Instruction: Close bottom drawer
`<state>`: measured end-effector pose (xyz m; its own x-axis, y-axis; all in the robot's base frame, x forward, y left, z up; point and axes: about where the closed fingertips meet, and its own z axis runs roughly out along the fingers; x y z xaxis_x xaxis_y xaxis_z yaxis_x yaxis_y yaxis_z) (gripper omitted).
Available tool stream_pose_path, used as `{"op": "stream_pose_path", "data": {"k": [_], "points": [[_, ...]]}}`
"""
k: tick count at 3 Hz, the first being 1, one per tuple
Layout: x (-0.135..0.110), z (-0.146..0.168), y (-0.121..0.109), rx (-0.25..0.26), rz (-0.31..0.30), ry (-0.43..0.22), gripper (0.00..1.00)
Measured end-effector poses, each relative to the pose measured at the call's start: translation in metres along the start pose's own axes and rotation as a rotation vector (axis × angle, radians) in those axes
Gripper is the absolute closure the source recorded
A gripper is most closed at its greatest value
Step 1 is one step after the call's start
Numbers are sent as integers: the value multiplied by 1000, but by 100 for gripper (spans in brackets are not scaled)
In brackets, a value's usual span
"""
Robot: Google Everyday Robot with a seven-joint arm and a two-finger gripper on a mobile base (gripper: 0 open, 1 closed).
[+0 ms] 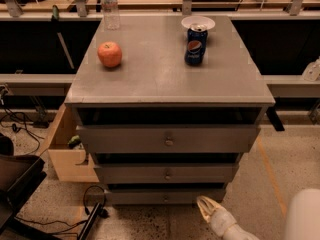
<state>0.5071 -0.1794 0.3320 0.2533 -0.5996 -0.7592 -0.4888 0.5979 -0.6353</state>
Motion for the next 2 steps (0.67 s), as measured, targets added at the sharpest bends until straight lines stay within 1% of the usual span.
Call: {"op": "stream_pose_path", "data": {"k": [1,2], "points": [[-8,-106,-25,165,-2,44,100],[-5,-196,-45,347,19,97,100]]}}
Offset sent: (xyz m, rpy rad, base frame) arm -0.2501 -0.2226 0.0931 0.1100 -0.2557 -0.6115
